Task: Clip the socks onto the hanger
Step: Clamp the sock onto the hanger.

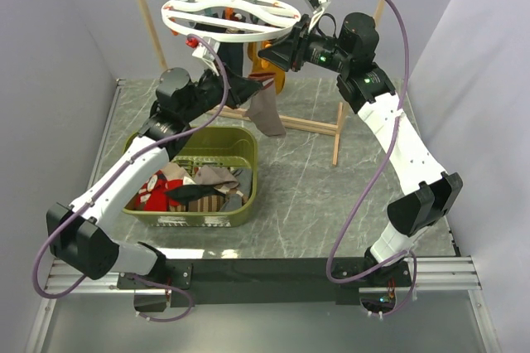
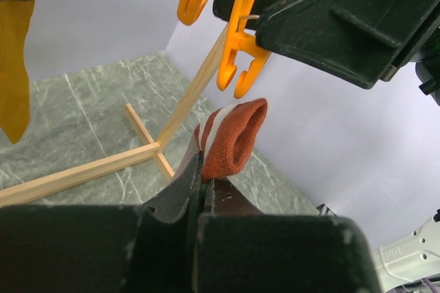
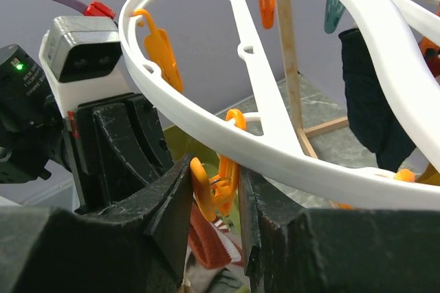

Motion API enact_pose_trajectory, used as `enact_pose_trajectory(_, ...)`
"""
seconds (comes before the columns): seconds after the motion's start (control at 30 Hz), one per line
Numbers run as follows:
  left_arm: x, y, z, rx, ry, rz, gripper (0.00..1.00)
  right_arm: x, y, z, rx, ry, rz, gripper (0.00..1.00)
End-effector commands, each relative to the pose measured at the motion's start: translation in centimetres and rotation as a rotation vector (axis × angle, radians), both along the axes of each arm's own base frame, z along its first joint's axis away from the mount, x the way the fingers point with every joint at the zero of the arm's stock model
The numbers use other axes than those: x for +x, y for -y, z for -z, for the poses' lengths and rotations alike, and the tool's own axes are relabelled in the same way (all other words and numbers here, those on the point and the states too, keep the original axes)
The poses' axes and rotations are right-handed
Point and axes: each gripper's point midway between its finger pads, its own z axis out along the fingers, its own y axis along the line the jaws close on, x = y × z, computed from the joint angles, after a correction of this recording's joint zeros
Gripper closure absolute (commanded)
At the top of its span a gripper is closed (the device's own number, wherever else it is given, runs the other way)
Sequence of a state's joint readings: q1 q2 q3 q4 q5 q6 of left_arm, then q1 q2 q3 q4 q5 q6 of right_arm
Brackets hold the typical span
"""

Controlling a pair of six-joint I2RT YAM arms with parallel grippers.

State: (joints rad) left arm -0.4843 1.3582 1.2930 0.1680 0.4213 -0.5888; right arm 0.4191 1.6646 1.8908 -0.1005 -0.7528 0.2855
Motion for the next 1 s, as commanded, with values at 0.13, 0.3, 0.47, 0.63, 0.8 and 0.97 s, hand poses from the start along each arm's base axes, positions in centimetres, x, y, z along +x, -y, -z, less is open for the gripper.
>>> enact_pose_trajectory(0.13,0.3,0.8,-1.7,-0.037,-0.001,0.019,0.99,-2.1,0.6,-2.4,0.011,0.081,-0.015,1.0)
enact_pose_trajectory(0.3,0.3,0.8,-2.1,-0.042,0.008,0.017,0.99,-2.2,0.5,-2.1,0.0,0.085,-0.022,1.0)
enact_pose_trajectory(0.47,0.1,0.9,-2.9,-0.064,0.016,0.028,0.99,-2.2,0.6,-1.9,-0.007,0.091,-0.015,1.0)
enact_pose_trajectory(0.63,0.1,0.6,-3.7,-0.089,0.021,0.011,0.99,-2.4,0.7,-1.9,-0.011,0.1,-0.017,1.0)
enact_pose_trajectory(0.8,0.0,0.6,-4.2,-0.099,0.026,0.009,0.99,-2.4,0.7,-1.8,-0.016,0.1,-0.015,1.0)
enact_pose_trajectory(0.97,-0.4,0.3,-4.9,-0.125,0.04,0.01,1.0,-2.4,0.8,-1.6,-0.02,0.104,-0.01,1.0)
